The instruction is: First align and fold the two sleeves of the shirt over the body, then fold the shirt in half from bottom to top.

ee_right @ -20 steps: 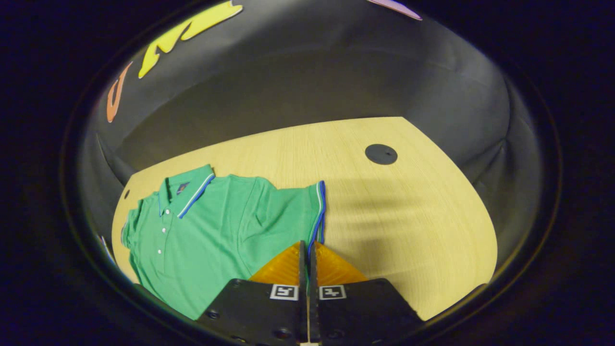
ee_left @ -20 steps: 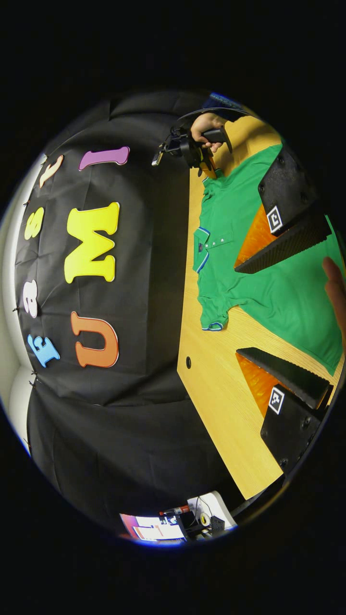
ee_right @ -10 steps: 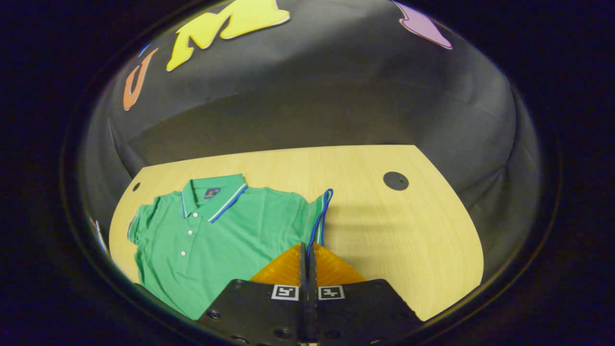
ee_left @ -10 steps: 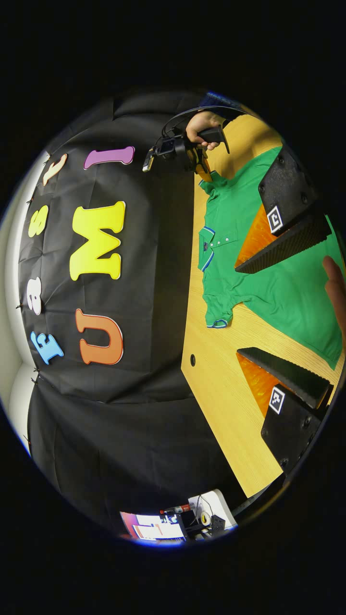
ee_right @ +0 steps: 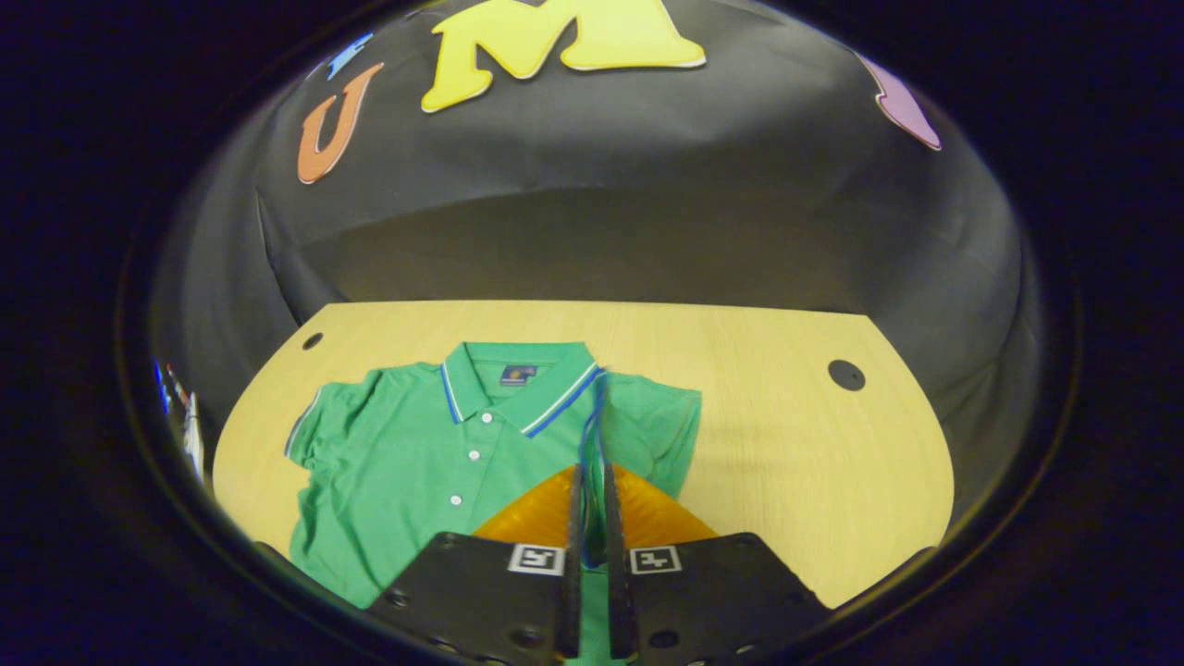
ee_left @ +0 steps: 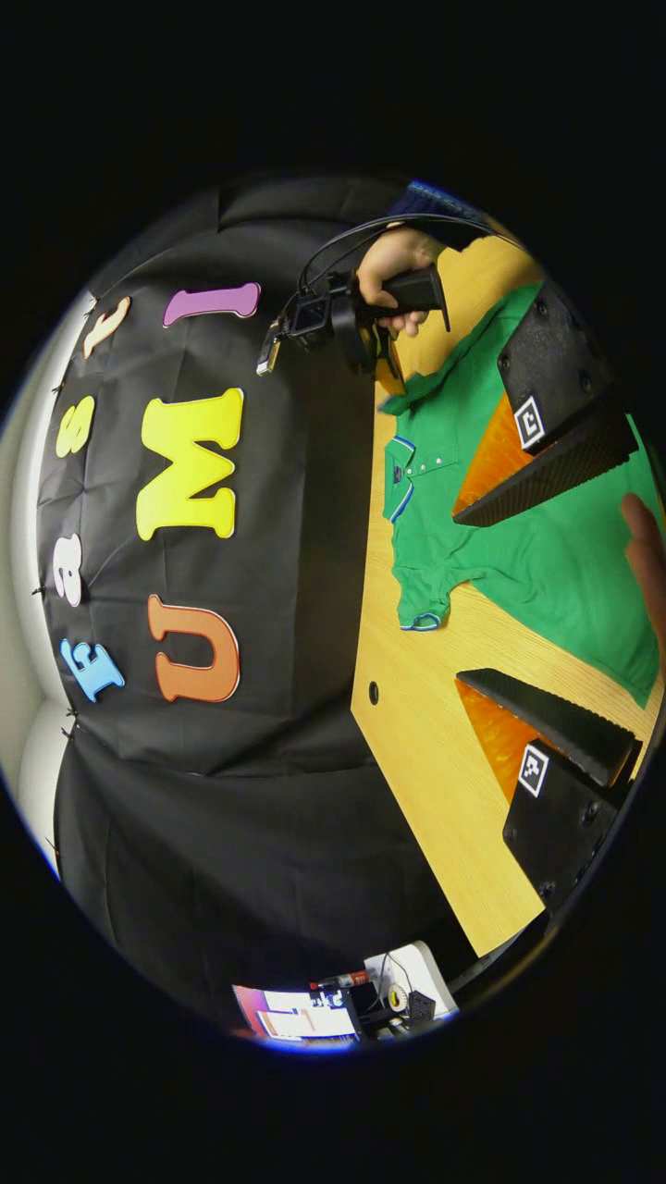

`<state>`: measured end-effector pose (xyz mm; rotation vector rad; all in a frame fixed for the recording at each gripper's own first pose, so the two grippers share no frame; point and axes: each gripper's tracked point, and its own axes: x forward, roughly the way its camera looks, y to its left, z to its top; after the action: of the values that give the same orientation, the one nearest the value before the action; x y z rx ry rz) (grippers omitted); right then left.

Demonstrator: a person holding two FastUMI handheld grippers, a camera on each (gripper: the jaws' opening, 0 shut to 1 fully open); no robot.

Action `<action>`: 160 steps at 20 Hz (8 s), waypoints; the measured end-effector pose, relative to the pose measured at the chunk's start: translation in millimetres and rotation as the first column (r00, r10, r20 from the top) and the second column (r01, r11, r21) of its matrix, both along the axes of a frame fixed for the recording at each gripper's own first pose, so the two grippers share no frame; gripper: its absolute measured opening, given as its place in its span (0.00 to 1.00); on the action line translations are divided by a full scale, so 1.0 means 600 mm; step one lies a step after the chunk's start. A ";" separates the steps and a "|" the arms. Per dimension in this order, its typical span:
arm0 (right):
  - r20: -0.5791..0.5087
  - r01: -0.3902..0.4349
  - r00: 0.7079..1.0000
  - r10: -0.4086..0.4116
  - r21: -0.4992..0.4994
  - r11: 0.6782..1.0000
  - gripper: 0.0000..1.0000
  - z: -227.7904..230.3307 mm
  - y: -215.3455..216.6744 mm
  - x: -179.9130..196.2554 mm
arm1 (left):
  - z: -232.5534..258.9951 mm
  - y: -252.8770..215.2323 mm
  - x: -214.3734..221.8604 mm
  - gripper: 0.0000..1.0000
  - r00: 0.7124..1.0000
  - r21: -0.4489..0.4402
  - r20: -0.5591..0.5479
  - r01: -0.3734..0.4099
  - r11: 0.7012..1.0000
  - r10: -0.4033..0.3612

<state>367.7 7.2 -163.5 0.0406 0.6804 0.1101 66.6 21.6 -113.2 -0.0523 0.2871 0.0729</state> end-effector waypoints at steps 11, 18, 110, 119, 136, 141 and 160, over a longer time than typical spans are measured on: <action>0.450 -0.015 0.892 0.039 -0.057 0.998 0.96 0.165 -0.025 -0.186 | -0.038 0.028 0.065 1.00 0.998 0.029 -0.039 -0.038 0.999 0.039; 0.662 0.003 0.749 0.016 -0.027 1.000 0.95 0.201 -0.021 -0.307 | 0.006 0.065 0.200 0.99 0.991 -0.063 -0.101 -0.090 0.994 0.083; 0.140 0.100 0.985 -0.099 -0.001 0.995 0.63 -0.142 -0.140 -0.653 | -0.223 0.052 -0.183 0.55 0.948 -0.031 -0.292 0.126 0.992 -0.129; 0.085 0.032 0.996 -0.039 0.078 0.996 0.00 -0.134 -0.116 -0.637 | -0.217 0.020 -0.165 0.04 0.948 -0.100 -0.259 0.165 0.981 -0.186; 0.388 -0.030 0.922 0.009 0.049 0.998 0.00 0.100 -0.087 -0.474 | -0.012 -0.005 0.018 0.04 0.979 -0.112 0.053 0.201 0.973 -0.197; 0.446 -0.031 0.895 0.023 0.011 0.999 0.00 0.141 -0.079 -0.351 | 0.007 -0.003 0.134 0.04 0.977 -0.083 0.089 0.203 0.976 -0.196; 0.528 0.143 0.849 0.001 -0.231 0.962 0.00 0.142 -0.051 0.096 | -0.040 -0.030 0.543 0.04 0.978 0.040 0.107 0.179 0.983 -0.182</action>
<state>425.4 -23.3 -78.5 -0.2153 0.1367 -0.0446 392.4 3.6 -137.4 0.0000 0.1797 -0.1058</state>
